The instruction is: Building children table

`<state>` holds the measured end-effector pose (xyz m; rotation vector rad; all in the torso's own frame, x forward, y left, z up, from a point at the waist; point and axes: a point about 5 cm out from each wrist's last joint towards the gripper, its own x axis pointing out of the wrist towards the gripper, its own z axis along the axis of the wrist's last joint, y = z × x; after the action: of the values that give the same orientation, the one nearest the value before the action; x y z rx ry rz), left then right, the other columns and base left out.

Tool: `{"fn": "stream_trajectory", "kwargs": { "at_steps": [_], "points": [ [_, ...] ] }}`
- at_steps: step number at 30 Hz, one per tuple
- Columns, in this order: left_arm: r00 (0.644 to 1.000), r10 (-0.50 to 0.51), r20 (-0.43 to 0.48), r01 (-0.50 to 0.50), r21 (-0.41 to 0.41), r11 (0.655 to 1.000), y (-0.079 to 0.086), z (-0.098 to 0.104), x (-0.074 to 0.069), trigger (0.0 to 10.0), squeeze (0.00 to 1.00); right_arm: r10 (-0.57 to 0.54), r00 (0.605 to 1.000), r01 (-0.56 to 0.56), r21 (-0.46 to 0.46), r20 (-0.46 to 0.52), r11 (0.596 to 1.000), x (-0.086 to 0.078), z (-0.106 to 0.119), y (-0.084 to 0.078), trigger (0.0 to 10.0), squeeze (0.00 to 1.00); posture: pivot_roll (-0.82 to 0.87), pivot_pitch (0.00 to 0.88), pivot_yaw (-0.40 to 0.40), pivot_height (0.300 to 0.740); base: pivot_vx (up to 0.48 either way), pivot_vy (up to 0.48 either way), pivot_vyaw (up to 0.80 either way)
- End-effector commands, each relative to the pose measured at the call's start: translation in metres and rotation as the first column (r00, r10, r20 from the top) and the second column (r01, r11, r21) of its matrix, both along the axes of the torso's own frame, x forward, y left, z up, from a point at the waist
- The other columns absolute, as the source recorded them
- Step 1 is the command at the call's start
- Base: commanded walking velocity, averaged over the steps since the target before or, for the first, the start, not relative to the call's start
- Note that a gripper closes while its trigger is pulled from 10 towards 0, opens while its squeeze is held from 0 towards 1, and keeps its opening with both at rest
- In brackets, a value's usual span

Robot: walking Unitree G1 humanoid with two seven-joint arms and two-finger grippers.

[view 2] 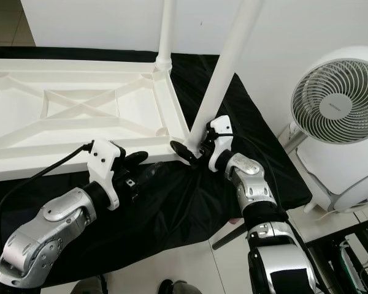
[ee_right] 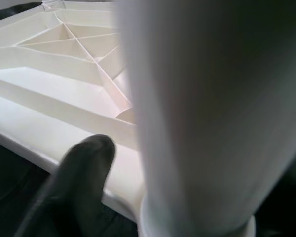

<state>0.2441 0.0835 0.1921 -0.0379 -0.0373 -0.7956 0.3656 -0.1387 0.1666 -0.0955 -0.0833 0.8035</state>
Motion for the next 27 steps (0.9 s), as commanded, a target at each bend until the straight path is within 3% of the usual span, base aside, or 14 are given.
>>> {"fn": "stream_trajectory", "kwargs": {
  "at_steps": [1,16,17,20,22,27],
  "points": [
    [0.996,-0.086,-0.01,0.087,0.003,0.996,-0.009,-0.002,-0.006,10.0,0.0,0.036,0.999,-0.036,-0.001,-0.021,0.999,0.0,-0.007,0.005,0.0,0.0,0.2,0.125,-0.137,0.74,0.0,0.0,0.0],
    [0.996,-0.091,-0.009,0.091,-0.006,0.996,-0.009,-0.001,-0.009,10.0,0.0,0.019,0.998,-0.018,0.024,-0.053,1.0,0.0,-0.017,0.001,0.0,0.0,0.2,0.135,-0.132,0.74,0.0,0.0,0.0],
    [0.996,-0.092,-0.01,0.092,-0.006,0.996,-0.009,-0.001,-0.009,10.0,0.0,-0.001,0.999,0.002,0.028,-0.05,1.0,0.002,-0.016,-0.001,10.0,0.0,0.2,0.137,-0.134,0.74,0.0,0.0,0.0],
    [0.996,-0.093,-0.01,0.093,-0.006,0.996,-0.009,-0.001,-0.009,10.0,0.0,-0.039,0.998,0.04,0.036,-0.042,0.999,0.003,-0.014,-0.003,10.0,0.0,0.2,0.138,-0.136,0.74,0.0,0.0,0.0],
    [0.996,-0.086,-0.011,0.086,-0.009,0.996,-0.008,-0.001,-0.01,10.0,0.0,-0.181,0.983,0.181,0.02,-0.022,0.983,0.008,-0.013,-0.011,10.0,0.0,0.2,0.143,-0.142,0.74,0.0,0.0,0.0],
    [0.997,-0.08,-0.013,0.08,-0.017,0.997,-0.008,-0.001,-0.01,10.0,0.0,-0.321,0.947,0.321,0.025,0.011,0.947,0.009,-0.013,-0.012,10.0,0.0,0.19,0.147,-0.144,0.74,0.0,0.0,0.0]
  ]
}}
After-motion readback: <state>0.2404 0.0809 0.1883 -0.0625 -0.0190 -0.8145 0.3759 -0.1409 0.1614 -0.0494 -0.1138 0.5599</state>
